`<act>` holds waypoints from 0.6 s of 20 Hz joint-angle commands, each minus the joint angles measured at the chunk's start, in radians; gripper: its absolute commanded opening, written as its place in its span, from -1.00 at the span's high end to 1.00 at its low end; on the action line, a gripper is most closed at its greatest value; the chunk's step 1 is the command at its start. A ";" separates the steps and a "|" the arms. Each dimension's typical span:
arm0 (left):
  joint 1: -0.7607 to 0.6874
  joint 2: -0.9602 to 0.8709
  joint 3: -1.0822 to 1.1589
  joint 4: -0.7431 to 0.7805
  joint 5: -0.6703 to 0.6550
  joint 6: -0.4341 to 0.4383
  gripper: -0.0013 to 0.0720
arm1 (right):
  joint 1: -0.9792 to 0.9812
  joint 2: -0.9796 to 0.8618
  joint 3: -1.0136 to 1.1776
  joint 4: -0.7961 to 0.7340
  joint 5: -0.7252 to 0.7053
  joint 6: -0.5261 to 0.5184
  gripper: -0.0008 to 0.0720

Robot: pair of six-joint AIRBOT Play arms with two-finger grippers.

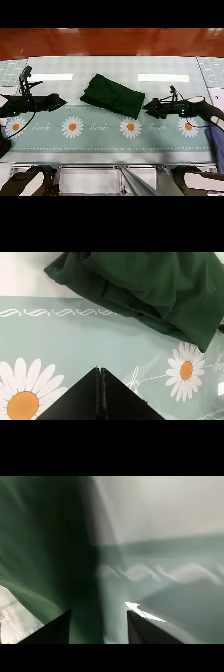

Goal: Fold the shirts.

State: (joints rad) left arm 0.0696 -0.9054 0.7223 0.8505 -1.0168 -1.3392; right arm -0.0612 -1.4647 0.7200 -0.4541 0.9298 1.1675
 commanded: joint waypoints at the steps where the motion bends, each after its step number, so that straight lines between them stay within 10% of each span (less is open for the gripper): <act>1: -0.009 0.000 -0.004 -0.006 0.016 0.000 0.91 | 0.086 -0.103 0.108 0.031 -0.002 0.014 -0.18; 4: -0.009 -0.005 -0.004 -0.006 0.024 0.000 0.91 | 0.135 -0.155 0.196 0.028 0.013 0.039 -0.13; 7: -0.009 -0.005 -0.004 -0.006 0.032 0.000 0.91 | 0.179 -0.165 0.285 0.026 0.040 0.026 0.90; 12: -0.009 -0.005 -0.004 -0.006 0.041 0.000 0.91 | 0.249 -0.165 0.557 -0.132 0.147 0.106 0.92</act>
State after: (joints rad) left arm 0.0612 -0.9104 0.7185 0.8448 -0.9817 -1.3396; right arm 0.1478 -1.6249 1.1278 -0.4763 1.0142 1.2095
